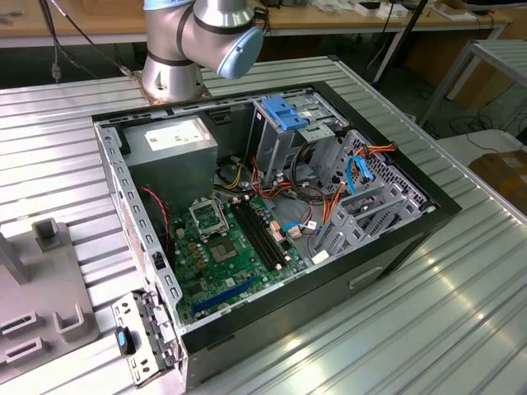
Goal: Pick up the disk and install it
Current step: 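Reach for the disk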
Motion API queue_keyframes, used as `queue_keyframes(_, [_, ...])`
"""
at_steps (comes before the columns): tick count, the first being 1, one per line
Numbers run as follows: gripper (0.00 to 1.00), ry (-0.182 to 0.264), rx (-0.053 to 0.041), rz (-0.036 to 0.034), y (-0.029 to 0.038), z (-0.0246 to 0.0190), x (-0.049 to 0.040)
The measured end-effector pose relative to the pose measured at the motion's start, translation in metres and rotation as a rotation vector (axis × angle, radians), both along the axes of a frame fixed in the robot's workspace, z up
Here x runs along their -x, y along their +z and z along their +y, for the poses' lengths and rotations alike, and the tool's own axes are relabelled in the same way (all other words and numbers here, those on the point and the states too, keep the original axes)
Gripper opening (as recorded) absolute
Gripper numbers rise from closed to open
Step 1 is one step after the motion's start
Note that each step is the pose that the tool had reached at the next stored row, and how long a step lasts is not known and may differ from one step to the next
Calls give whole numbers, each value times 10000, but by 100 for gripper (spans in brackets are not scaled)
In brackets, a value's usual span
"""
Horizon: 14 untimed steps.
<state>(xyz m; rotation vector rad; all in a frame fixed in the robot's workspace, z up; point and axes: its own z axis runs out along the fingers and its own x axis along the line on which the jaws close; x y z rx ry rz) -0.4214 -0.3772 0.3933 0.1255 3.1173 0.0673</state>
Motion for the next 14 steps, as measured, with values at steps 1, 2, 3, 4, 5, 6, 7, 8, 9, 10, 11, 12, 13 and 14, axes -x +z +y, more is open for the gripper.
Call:
queue_keyframes(1, [11,0,0,4,0,1,14])
queue_keyframes(2, [11,0,-1,13,-1,2,43])
queue_keyframes(3, [11,0,-1,21,-1,3,58])
queue_keyframes(4, [11,-1,-1,34,-1,5,83])
queue_keyframes(5, [11,0,-1,65,-2,4,110])
queue_keyframes(6, [11,-1,0,85,-1,5,120])
queue_keyframes(7, [11,-1,0,85,-1,5,120])
queue_keyframes(8, [11,0,0,86,-1,5,120])
queue_keyframes(9, [11,-1,0,85,-2,5,122])
queue_keyframes(10, [11,0,0,86,-1,5,121])
queue_keyframes(11, [11,-1,0,85,-2,5,122])
queue_keyframes(12, [11,-1,-2,106,-3,5,122])
queue_keyframes(13, [11,-2,-1,162,-5,5,122])
queue_keyframes(14, [11,0,0,296,-9,5,122])
